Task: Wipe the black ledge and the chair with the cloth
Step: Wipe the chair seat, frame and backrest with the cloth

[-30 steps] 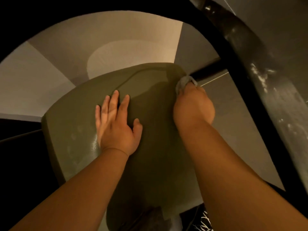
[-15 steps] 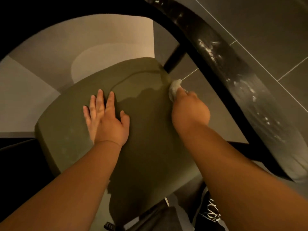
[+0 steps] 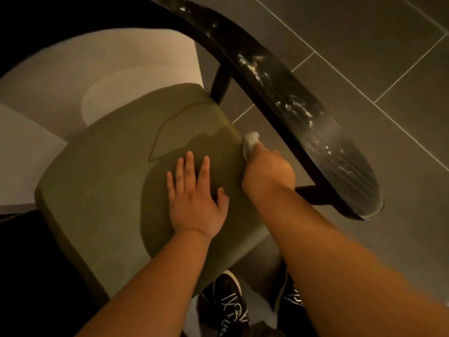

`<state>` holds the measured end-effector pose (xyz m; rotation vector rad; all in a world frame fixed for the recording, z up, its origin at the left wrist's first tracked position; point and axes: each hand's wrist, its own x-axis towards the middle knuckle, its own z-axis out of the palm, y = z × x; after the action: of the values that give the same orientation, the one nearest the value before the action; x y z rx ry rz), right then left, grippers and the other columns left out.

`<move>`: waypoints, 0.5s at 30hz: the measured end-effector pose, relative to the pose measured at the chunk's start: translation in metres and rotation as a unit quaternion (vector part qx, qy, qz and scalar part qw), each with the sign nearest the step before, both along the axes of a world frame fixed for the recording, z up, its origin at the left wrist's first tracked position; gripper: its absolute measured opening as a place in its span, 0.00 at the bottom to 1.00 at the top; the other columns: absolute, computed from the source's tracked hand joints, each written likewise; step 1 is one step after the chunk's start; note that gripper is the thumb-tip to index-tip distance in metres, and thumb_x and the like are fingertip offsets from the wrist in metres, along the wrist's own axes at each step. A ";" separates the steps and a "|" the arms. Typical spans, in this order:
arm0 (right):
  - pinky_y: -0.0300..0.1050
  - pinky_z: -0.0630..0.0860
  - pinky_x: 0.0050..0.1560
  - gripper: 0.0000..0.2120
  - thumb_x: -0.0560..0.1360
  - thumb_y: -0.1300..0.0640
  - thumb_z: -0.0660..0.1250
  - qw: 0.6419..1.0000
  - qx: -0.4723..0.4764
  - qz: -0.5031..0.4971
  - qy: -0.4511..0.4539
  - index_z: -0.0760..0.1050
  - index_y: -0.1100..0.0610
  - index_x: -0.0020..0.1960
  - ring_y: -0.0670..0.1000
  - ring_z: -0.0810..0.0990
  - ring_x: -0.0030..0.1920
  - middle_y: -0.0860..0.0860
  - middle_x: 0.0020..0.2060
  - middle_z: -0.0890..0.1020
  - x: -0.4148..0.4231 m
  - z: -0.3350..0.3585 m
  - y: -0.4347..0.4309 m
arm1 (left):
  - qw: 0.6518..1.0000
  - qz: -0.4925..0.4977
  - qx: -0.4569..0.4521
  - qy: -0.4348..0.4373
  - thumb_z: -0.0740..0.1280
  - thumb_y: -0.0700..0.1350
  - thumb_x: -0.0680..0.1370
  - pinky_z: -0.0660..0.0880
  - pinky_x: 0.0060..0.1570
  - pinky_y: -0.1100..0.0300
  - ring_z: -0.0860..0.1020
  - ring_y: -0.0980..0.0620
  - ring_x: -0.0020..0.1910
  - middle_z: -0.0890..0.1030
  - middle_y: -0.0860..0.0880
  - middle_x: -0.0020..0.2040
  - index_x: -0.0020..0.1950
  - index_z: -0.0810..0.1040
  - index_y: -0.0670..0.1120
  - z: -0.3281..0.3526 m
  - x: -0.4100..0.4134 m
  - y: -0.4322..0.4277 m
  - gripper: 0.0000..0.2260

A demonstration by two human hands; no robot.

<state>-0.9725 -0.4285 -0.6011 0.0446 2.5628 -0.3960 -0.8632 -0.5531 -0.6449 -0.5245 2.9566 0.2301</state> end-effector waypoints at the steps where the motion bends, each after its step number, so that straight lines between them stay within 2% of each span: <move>1: 0.53 0.73 0.44 0.18 0.81 0.59 0.59 1.000 -0.002 0.011 0.004 0.68 0.49 0.70 0.57 0.75 0.49 0.56 0.56 0.76 -0.005 -0.003 -0.001 | 1.000 0.004 0.000 0.014 0.56 0.60 0.77 0.47 0.82 0.39 0.50 0.42 0.84 0.53 0.42 0.85 0.84 0.58 0.51 -0.004 0.001 -0.001 0.36; 3: 0.57 0.78 0.50 0.21 0.80 0.59 0.62 1.000 0.014 0.006 -0.008 0.65 0.49 0.72 0.61 0.78 0.57 0.56 0.61 0.76 0.002 -0.002 0.003 | 1.000 0.005 -0.010 0.024 0.57 0.59 0.77 0.47 0.82 0.39 0.50 0.42 0.84 0.53 0.42 0.85 0.84 0.58 0.51 -0.007 0.002 -0.002 0.36; 4: 0.56 0.78 0.49 0.26 0.79 0.60 0.64 0.999 0.030 0.008 -0.011 0.62 0.49 0.74 0.63 0.79 0.58 0.57 0.62 0.75 0.016 -0.001 0.009 | 1.000 0.004 -0.012 0.024 0.57 0.59 0.77 0.47 0.82 0.40 0.50 0.42 0.84 0.53 0.43 0.85 0.84 0.58 0.51 -0.006 0.002 -0.002 0.36; 6: 0.54 0.76 0.44 0.36 0.79 0.61 0.64 0.997 0.060 0.021 -0.043 0.50 0.49 0.80 0.62 0.80 0.57 0.57 0.65 0.74 0.053 0.002 0.028 | 0.999 0.006 -0.011 0.029 0.57 0.58 0.77 0.47 0.82 0.40 0.50 0.42 0.84 0.53 0.43 0.85 0.84 0.58 0.51 -0.005 0.001 -0.001 0.35; 9: 0.55 0.78 0.48 0.40 0.82 0.59 0.60 0.991 0.082 0.035 -0.097 0.34 0.52 0.82 0.62 0.81 0.57 0.59 0.70 0.71 0.099 0.007 0.050 | 1.000 0.009 -0.009 0.028 0.59 0.58 0.77 0.49 0.81 0.39 0.51 0.42 0.84 0.53 0.43 0.85 0.84 0.59 0.51 -0.004 0.000 0.000 0.35; 11: 0.55 0.80 0.49 0.42 0.82 0.59 0.60 0.991 0.086 0.039 -0.096 0.31 0.53 0.81 0.61 0.82 0.56 0.59 0.68 0.73 0.101 -0.002 0.051 | 0.999 0.011 -0.009 0.034 0.59 0.57 0.77 0.49 0.81 0.38 0.51 0.42 0.84 0.53 0.43 0.85 0.84 0.59 0.51 -0.005 0.001 -0.001 0.35; 13: 0.54 0.80 0.48 0.44 0.80 0.60 0.63 0.991 0.106 0.026 -0.082 0.33 0.55 0.81 0.60 0.83 0.52 0.59 0.64 0.77 0.084 -0.017 0.043 | 0.999 0.010 -0.009 0.040 0.59 0.57 0.77 0.49 0.81 0.39 0.51 0.42 0.84 0.54 0.43 0.85 0.84 0.59 0.51 -0.009 0.002 -0.001 0.35; 15: 0.53 0.80 0.43 0.46 0.78 0.60 0.65 0.989 0.125 0.022 -0.073 0.35 0.57 0.82 0.57 0.83 0.47 0.58 0.59 0.80 0.066 -0.028 0.037 | 0.999 0.009 -0.009 0.046 0.59 0.58 0.77 0.48 0.82 0.39 0.51 0.42 0.84 0.54 0.43 0.85 0.84 0.60 0.50 -0.011 0.003 -0.001 0.35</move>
<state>-0.9061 -0.3911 -0.6295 0.1035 2.4488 -0.0509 -0.8598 -0.5538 -0.6562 -0.5592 3.0476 0.2347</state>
